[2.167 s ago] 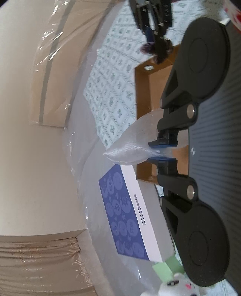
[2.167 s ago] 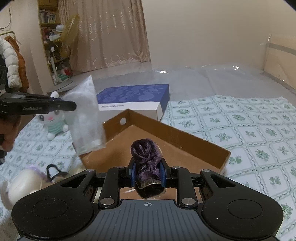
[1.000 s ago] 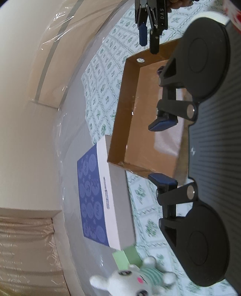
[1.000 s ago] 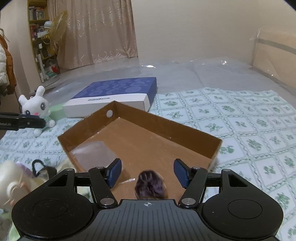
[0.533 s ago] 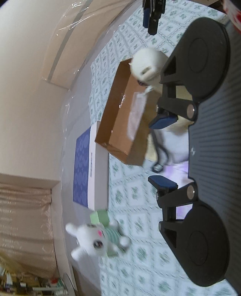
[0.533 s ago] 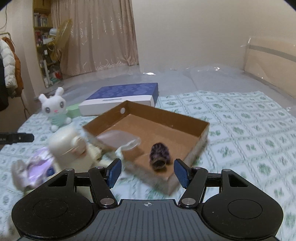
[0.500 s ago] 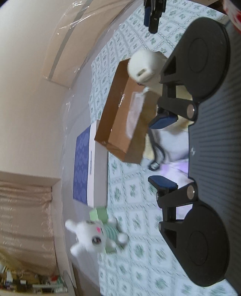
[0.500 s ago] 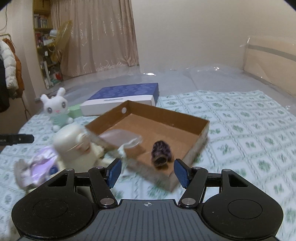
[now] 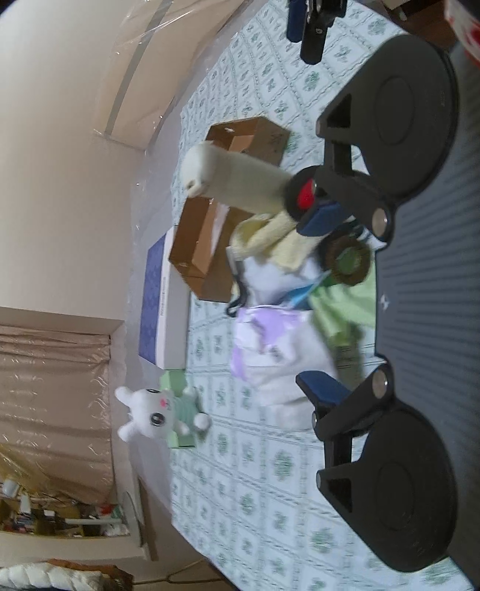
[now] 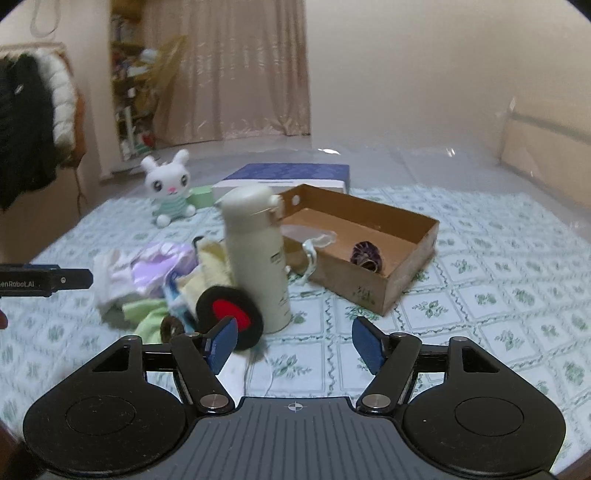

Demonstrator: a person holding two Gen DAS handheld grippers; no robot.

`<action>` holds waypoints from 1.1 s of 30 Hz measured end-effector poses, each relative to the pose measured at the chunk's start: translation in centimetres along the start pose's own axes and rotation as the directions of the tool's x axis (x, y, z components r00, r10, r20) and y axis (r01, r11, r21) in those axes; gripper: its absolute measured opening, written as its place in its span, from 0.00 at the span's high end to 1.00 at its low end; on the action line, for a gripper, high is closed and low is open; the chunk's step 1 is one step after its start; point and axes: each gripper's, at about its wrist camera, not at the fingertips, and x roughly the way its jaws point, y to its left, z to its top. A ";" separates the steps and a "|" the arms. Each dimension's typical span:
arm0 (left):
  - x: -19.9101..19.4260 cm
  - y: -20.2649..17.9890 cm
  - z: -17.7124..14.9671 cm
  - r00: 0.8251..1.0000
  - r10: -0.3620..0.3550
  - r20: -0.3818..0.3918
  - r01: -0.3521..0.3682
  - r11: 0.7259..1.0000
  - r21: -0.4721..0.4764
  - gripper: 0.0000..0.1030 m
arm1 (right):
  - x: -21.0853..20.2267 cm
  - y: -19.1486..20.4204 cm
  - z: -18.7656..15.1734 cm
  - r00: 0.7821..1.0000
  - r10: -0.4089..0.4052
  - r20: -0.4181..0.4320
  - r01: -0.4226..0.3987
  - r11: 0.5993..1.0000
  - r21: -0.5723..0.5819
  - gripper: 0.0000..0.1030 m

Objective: Organize soft objects
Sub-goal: 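Move both open tools back over the pile of soft items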

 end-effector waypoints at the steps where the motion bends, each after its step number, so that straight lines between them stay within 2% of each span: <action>1: -0.3 -0.1 -0.5 1.000 0.002 -0.004 -0.002 1.000 -0.001 0.20 | -0.3 0.5 -0.3 1.000 0.000 0.003 0.000 1.000 -0.022 0.31; 7: -1.4 -0.7 -2.9 1.000 0.010 -0.026 -0.010 1.000 0.011 0.14 | -1.2 2.1 -1.7 1.000 0.012 -0.002 -0.012 0.997 -0.070 0.26; 16: -1.8 -0.7 -3.4 1.000 0.002 -0.025 -0.002 1.000 0.012 0.14 | -0.8 3.2 -2.2 1.000 0.025 -0.007 -0.025 0.994 -0.102 0.23; 26: 0.1 -0.6 -4.1 0.998 -0.005 -0.056 0.007 1.000 0.022 0.14 | 1.8 3.5 -2.6 0.999 0.030 -0.045 -0.035 0.993 -0.110 0.22; 33: 2.4 -0.8 -4.5 0.998 -0.017 -0.068 0.021 0.998 0.058 0.14 | 4.2 3.8 -2.8 0.997 0.045 -0.059 -0.054 0.985 -0.165 0.22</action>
